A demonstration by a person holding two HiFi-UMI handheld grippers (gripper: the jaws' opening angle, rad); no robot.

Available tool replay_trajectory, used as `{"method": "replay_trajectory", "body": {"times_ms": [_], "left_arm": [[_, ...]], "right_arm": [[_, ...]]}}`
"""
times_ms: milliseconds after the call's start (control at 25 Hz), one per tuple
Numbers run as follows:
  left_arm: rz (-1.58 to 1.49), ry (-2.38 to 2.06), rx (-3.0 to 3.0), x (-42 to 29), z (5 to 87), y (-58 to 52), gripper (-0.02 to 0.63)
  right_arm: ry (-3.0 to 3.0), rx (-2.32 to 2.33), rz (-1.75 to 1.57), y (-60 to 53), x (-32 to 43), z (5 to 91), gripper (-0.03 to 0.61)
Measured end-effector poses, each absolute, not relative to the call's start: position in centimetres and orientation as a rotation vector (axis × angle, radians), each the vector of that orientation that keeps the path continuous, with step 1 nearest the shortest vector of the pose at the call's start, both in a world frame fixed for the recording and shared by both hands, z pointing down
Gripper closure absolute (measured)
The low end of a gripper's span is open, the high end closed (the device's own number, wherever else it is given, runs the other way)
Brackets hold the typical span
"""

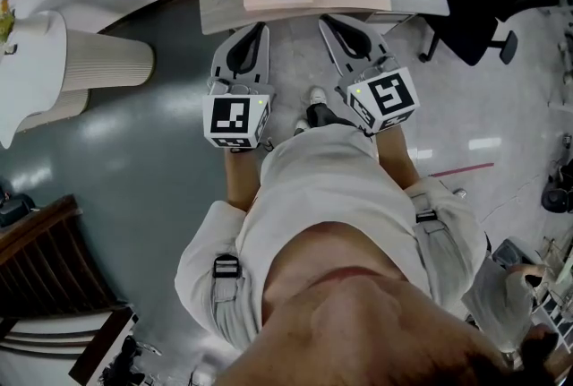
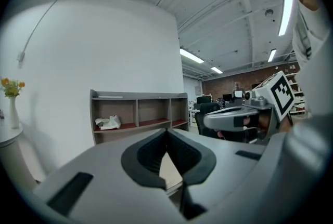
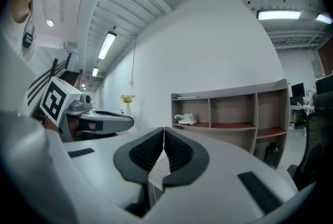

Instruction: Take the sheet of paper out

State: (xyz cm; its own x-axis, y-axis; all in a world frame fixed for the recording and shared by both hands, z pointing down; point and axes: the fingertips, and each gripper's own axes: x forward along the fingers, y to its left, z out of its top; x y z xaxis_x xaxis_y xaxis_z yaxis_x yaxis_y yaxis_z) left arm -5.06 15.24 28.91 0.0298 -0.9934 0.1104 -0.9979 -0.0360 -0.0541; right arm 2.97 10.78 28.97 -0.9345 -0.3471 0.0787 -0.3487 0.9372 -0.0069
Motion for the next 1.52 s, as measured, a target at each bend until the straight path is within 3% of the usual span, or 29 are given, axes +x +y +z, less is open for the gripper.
{"method": "replay_trajectory", "body": {"times_ms": [1120, 1520], "left_arm": [[0.248, -2.197, 2.157, -6.0, 28.6, 7.1, 0.597], [0.211, -2.115, 2.241, -9.9, 28.8, 3.6, 0.597]], "right_arm": [[-3.029, 0.492, 0.105, 1.4, 3.0, 29.4, 0.557], [-2.978, 0.598, 0.069, -1.4, -0.1, 29.3, 0.557]]}}
